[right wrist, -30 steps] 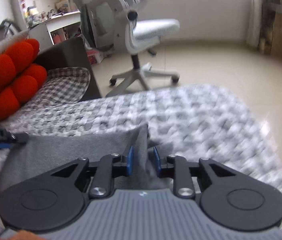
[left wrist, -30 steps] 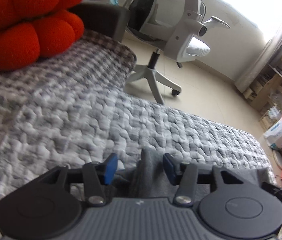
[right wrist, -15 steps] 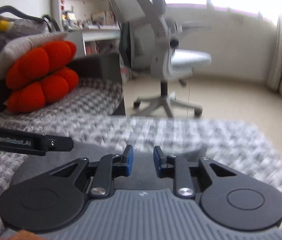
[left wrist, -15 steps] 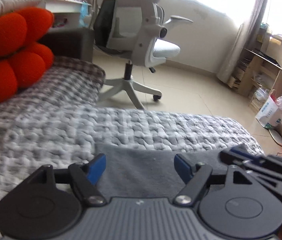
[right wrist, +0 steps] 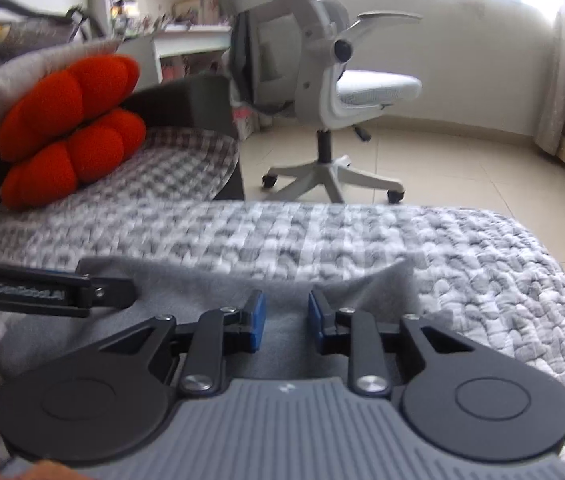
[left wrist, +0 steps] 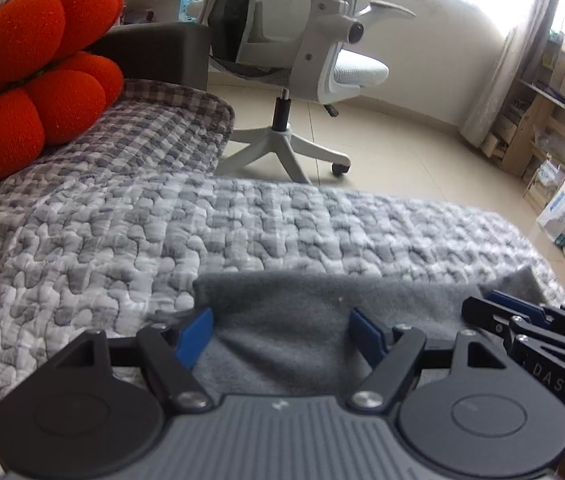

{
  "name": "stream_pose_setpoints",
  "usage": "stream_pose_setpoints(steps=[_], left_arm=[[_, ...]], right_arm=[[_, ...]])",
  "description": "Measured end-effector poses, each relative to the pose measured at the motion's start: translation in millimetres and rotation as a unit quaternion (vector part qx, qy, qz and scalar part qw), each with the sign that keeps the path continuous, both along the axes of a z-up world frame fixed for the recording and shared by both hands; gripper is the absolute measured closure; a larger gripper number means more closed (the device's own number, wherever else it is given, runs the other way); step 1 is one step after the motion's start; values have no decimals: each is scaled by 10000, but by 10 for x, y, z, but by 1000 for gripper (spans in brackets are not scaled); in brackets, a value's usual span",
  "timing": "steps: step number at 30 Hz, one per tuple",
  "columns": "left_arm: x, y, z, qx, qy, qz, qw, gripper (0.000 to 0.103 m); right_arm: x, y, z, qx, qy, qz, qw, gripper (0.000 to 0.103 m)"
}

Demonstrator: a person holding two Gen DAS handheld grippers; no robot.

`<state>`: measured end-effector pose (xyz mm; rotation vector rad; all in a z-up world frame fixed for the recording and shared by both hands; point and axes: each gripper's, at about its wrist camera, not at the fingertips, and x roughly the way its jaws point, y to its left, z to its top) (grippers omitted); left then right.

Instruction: Fold clothes

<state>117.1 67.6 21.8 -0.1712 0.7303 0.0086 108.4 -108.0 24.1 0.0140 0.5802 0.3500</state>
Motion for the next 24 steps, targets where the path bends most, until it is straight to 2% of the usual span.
stream_pose_setpoints(steps=[3, 6, 8, 11, 18, 24], left_arm=[[10, 17, 90, -104, -228, 18, 9997, 28], [64, 24, 55, -223, -160, -1, 9996, 28], [95, 7, -24, -45, -77, 9, 10000, 28], [107, -21, -101, 167, 2, 15, 9999, 28], [64, -46, -112, 315, 59, 72, 9995, 26], [30, -62, -103, 337, 106, 123, 9993, 25]], right_arm=[[80, -52, -25, 125, 59, -141, 9998, 74], [83, -7, -49, 63, 21, -83, 9999, 71], [77, 45, -73, -43, -26, 7, 10000, 66], [63, 100, -105, -213, -116, 108, 9996, 65], [64, 42, -75, -101, -76, 114, 9999, 66], [-74, -4, 86, 21, -30, 11, 10000, 66]])
